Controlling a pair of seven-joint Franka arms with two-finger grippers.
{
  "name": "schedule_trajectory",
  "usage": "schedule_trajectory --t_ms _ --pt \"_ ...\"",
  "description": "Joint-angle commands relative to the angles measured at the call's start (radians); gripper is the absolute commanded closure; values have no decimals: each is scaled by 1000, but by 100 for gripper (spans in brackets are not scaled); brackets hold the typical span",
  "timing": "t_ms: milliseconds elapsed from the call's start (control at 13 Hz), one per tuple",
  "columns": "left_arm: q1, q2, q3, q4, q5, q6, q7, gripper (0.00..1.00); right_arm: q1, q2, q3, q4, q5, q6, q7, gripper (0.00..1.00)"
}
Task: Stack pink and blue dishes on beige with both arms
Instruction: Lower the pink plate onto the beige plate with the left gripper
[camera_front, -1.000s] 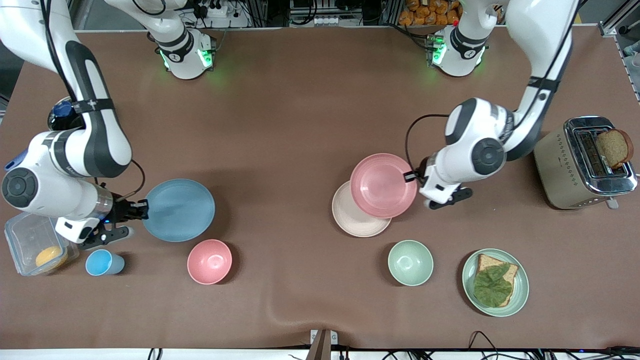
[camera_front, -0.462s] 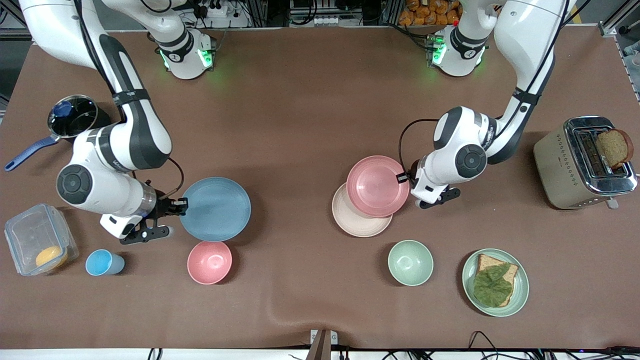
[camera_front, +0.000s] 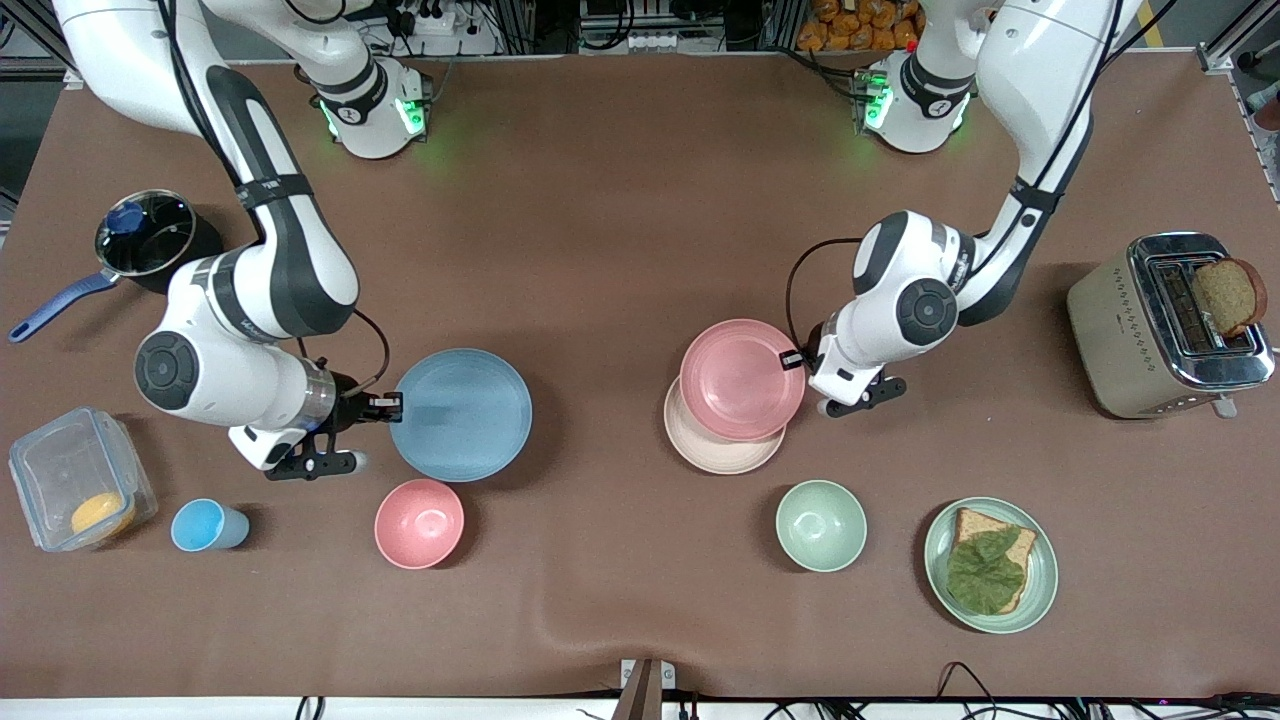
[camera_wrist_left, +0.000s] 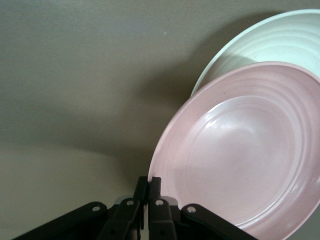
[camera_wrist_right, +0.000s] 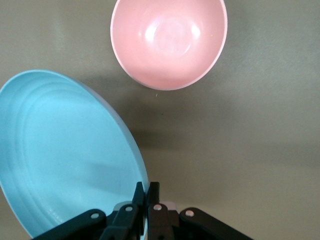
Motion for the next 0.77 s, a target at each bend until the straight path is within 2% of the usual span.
schedule_trajectory --t_ms 0,308,692 --pt "-3 21 -1 2 -14 47 -13 100 10 6 -4 17 22 -9 43 100" --pt "-12 56 -1 6 -12 106 -12 100 22 6 -4 17 22 -9 50 100" --pt "-23 84 0 12 -9 149 -12 100 64 8 -4 19 22 -5 151 100"
